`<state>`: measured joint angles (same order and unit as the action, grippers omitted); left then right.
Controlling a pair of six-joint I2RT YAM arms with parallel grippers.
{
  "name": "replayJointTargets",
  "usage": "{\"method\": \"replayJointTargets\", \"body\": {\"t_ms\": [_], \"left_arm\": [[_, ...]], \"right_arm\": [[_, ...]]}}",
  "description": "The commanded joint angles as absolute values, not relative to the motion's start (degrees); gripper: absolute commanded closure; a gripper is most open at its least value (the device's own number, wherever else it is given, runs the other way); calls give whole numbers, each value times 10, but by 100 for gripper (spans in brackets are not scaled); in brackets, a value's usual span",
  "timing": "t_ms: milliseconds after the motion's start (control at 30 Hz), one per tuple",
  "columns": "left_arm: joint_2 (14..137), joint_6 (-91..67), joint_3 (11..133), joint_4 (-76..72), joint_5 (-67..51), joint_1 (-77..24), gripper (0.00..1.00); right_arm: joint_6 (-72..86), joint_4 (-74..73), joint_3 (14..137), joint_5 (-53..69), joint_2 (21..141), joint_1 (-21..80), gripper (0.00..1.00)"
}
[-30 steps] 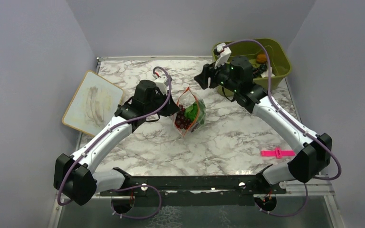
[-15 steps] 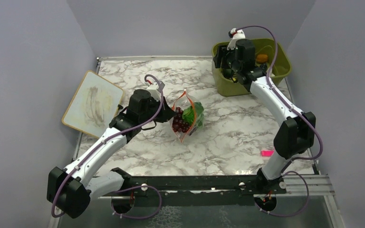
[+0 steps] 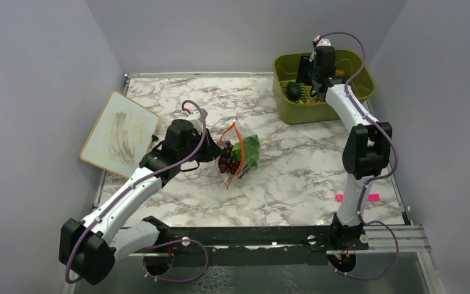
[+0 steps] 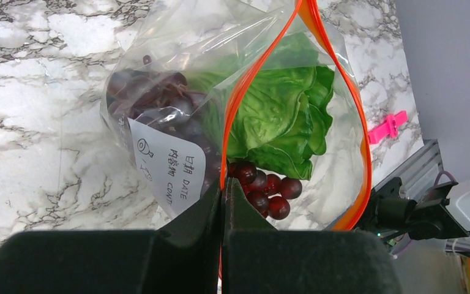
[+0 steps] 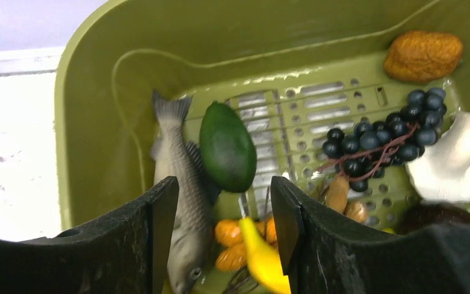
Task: Place the food in the zip-top bag and seal the zipper
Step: Pick up the fake fruit from the bin.
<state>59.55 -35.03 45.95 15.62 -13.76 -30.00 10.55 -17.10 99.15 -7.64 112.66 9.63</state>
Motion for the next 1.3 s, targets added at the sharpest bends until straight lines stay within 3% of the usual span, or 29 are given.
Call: {"method": "replayJointTargets", "body": {"t_ms": [0, 500, 800, 1067, 1267], "left_arm": [[587, -350, 455, 172, -130, -301, 100], [628, -347, 478, 192, -144, -300, 100], [639, -362, 479, 186, -139, -300, 100], [629, -370, 476, 195, -132, -300, 100], [628, -369, 475, 196, -132, -300, 100]], "right_arm": [[81, -200, 1062, -19, 1177, 77, 41], [-106, -239, 1166, 174, 1288, 42, 37], [-120, -352, 1308, 180, 1390, 40, 37], [-128, -393, 1304, 222, 1402, 32, 36], [-122, -402, 1311, 189, 1412, 32, 35]]}}
